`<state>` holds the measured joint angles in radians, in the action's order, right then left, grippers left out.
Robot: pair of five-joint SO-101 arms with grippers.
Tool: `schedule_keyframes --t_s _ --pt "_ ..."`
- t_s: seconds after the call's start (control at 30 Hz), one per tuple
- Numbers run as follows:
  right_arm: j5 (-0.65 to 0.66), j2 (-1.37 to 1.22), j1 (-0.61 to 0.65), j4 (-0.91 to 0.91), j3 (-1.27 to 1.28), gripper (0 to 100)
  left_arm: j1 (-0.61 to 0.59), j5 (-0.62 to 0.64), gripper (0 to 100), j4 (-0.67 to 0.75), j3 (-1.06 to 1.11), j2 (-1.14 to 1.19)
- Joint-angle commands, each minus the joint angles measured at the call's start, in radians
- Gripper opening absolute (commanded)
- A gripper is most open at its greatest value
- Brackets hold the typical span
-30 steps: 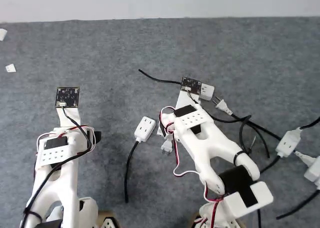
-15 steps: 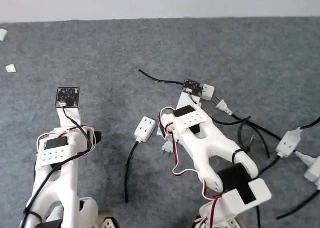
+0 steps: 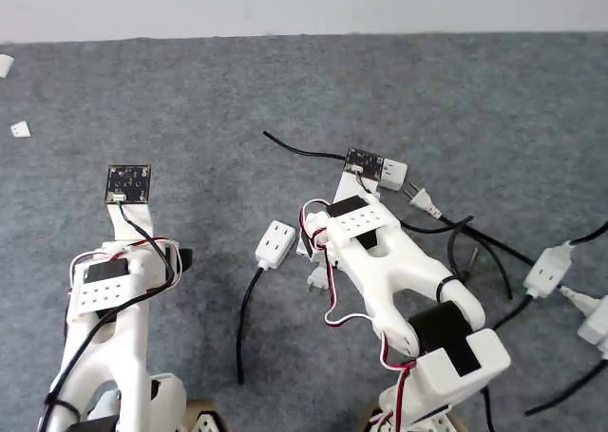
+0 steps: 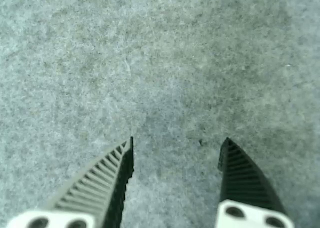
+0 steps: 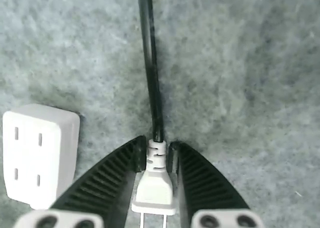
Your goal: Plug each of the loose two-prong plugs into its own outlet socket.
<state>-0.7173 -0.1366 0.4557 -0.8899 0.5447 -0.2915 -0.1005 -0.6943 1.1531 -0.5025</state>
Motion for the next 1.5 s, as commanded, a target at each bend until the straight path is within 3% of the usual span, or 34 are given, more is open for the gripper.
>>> schedule_keyframes --t_s 0.0,0.13,0.6,0.67,0.8,0.97,1.2,1.37,1.47 --pt "-0.009 -0.015 0.010 0.010 -0.037 7.8 0.006 -0.006 26 0.021 -0.050 -0.003" --pt "0.048 -0.013 0.010 0.008 -0.038 0.7 0.006 -0.008 26 0.021 -0.050 -0.003" --pt "0.146 0.232 -0.024 -0.120 -0.017 0.8 0.008 -0.008 26 0.017 -0.050 -0.002" --pt "0.170 0.269 -0.021 -0.119 0.002 0.8 0.015 -0.012 26 -0.038 -0.073 0.003" --pt "0.218 0.340 -0.018 -0.088 0.054 0.8 0.114 -0.046 26 -0.150 -0.134 0.092" --pt "0.305 0.433 -0.025 0.099 0.173 0.8 0.224 -0.041 26 -0.242 -0.282 0.262" --pt "0.387 0.478 -0.048 0.329 0.313 0.8 0.367 0.046 26 -0.256 -0.378 0.302" --pt "0.396 0.470 -0.093 0.357 0.315 0.8 0.430 0.080 26 -0.261 -0.378 0.213" --pt "0.486 0.499 -0.085 0.300 0.315 0.8 0.439 0.141 25 -0.270 -0.420 0.221"
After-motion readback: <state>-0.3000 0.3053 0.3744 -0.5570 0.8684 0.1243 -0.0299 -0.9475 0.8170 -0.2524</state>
